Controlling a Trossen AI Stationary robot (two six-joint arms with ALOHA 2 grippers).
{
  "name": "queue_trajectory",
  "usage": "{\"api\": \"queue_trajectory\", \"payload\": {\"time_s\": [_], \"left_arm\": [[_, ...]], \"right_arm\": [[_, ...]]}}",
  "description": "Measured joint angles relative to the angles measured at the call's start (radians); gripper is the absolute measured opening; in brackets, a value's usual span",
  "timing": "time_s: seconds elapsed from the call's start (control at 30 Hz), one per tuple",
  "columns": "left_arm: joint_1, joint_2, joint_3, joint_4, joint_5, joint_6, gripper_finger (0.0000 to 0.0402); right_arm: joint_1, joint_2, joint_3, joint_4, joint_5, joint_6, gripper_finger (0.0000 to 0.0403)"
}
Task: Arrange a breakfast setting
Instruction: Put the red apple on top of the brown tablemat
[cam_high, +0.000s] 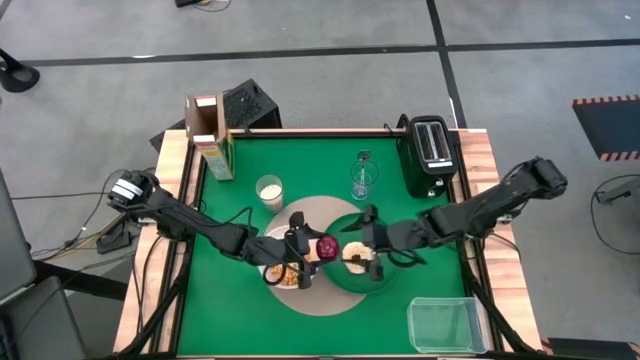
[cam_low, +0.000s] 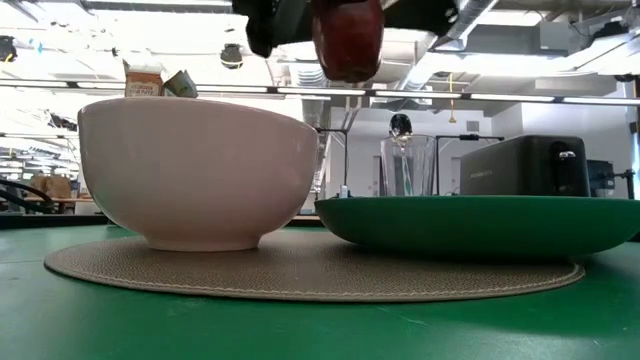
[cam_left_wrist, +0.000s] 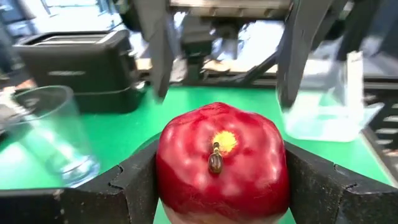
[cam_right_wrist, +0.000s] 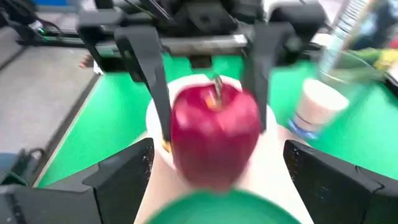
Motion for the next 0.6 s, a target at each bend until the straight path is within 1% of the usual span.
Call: {"api": "queue_trajectory", "payload": {"time_s": [0.13, 0.3, 0.4, 0.5, 0.6], "left_arm": [[0.004, 0.000, 0.084, -0.178, -0.095, -0.029, 0.0257], [0.049, 0.000, 0.161, -0.299, -0.180, -0.136, 0.0257], [0.091, 0.000, 0.173, -0.326, -0.191, -0.176, 0.0257], [0.134, 0.000, 0.173, -0.342, -0.189, -0.218, 0.0257], [0.172, 0.003, 0.173, -0.375, -0.182, -0.266, 0.0257]], "right_arm": [[0.062, -0.092, -0.011, -0.111, 0.098, 0.039, 0.0386], [0.142, -0.159, -0.087, -0.112, 0.216, 0.093, 0.0386], [0.180, -0.171, -0.144, -0.086, 0.266, 0.124, 0.0386], [0.214, -0.165, -0.195, -0.036, 0.276, 0.137, 0.0386], [0.251, -0.147, -0.209, -0.028, 0.279, 0.137, 0.0386]]}}
